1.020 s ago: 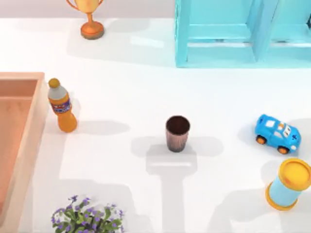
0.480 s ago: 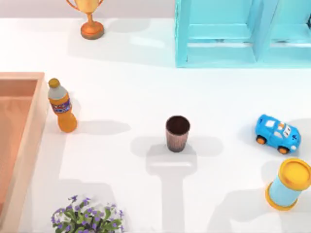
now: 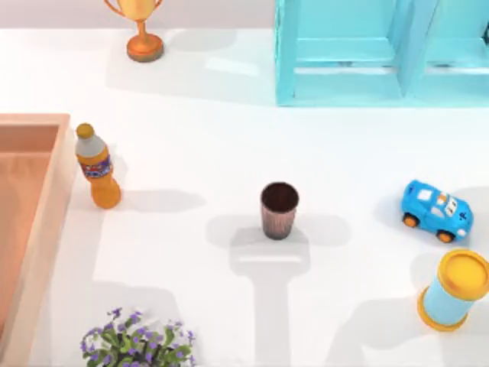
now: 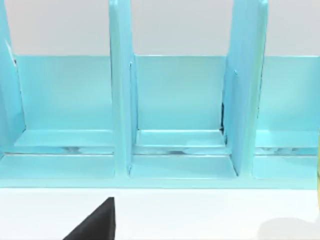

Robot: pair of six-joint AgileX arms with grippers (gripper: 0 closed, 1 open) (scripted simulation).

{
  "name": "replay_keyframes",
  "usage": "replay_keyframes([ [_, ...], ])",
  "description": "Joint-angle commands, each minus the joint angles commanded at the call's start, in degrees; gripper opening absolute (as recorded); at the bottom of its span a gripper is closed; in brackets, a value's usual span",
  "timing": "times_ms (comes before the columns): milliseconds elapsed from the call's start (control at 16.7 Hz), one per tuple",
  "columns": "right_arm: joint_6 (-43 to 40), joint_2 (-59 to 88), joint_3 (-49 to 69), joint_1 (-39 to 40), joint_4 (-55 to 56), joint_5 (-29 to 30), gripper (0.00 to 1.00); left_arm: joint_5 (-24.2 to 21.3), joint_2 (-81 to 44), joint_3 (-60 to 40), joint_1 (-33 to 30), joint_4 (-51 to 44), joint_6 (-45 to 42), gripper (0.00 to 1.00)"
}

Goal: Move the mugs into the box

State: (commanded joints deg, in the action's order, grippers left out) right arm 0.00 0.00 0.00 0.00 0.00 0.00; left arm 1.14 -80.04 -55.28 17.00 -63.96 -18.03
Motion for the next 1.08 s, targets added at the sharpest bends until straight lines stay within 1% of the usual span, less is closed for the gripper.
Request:
replay_keyframes([
  [180, 0.0, 0.0, 0.0, 0.0, 0.0, 0.0, 1.00, 0.0, 0.0, 0.0, 0.0, 0.0, 0.0, 0.98],
  [240, 0.0, 0.0, 0.0, 0.0, 0.0, 0.0, 1.00, 0.0, 0.0, 0.0, 0.0, 0.0, 0.0, 1.00],
  [780, 0.0, 0.0, 0.0, 0.0, 0.0, 0.0, 1.00, 0.0, 0.0, -0.2, 0.0, -0.2, 0.0, 1.00],
  [900, 0.0, 0.0, 0.0, 0.0, 0.0, 0.0, 1.00, -0.1, -0.1, -2.2, 0.2, -2.1, 0.2, 1.00],
  [1080, 0.0, 0.0, 0.0, 0.0, 0.0, 0.0, 1.00, -0.2, -0.2, -8.2, 0.4, -7.9, 0.5, 1.00],
])
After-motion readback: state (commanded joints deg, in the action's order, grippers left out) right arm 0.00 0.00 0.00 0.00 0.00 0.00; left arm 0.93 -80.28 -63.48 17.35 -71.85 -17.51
